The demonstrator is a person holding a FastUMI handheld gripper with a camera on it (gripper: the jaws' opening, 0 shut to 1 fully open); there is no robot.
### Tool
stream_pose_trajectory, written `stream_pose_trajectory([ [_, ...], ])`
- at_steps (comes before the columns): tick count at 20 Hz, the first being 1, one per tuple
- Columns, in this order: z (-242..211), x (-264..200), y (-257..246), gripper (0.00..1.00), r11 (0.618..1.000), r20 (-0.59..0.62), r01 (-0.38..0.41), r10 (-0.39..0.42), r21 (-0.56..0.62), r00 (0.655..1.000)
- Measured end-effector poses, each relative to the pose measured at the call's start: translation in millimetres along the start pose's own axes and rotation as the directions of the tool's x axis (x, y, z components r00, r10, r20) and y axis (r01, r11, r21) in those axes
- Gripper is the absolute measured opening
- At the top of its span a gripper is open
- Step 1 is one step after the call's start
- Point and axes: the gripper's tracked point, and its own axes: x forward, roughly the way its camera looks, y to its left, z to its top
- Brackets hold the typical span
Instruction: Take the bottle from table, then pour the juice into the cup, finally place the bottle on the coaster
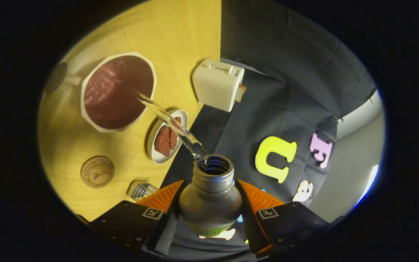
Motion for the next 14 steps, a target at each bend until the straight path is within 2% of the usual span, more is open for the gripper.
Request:
stream_pose_trajectory([
  [14, -9, 6, -11, 0.79, 0.997, 0.013, 0.018, -0.017, -0.073, 1.0],
])
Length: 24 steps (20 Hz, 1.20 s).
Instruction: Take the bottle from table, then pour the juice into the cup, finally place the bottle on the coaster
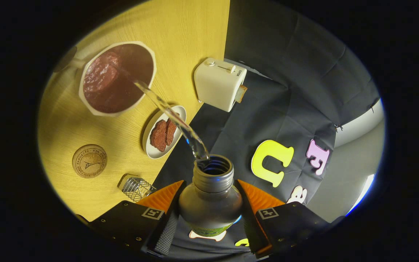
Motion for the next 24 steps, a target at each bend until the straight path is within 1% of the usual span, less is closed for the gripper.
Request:
stream_pose_trajectory([
  [10, -4, 0, -12, 0.79, 0.998, 0.027, 0.03, -0.028, -0.062, 0.999],
  [24, -13, 5, -24, 0.79, 0.988, 0.047, 0.052, -0.046, -0.145, 0.998],
])
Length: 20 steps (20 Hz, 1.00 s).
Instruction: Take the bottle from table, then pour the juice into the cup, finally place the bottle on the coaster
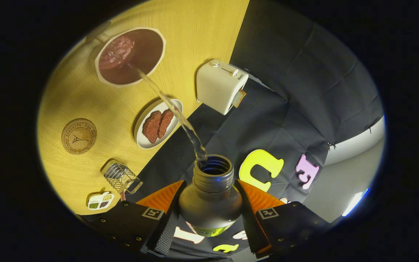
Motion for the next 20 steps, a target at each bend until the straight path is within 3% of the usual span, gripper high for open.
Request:
stream_pose_trajectory([
  [20, 25, 4, 14, 0.78, 0.999, 0.03, -0.051, 0.051, -0.016, 0.998],
])
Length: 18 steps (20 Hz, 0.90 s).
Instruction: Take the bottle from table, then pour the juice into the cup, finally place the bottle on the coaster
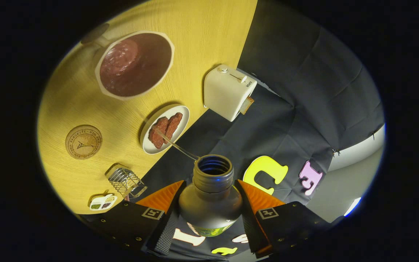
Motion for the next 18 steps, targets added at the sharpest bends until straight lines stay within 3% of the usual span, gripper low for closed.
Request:
stream_pose_trajectory([
  [9, 20, -2, 12, 0.79, 0.999, 0.025, -0.033, 0.033, 0.023, 0.999],
  [18, 45, -6, 33, 0.78, 0.98, 0.055, -0.097, 0.089, 0.172, 0.995],
])
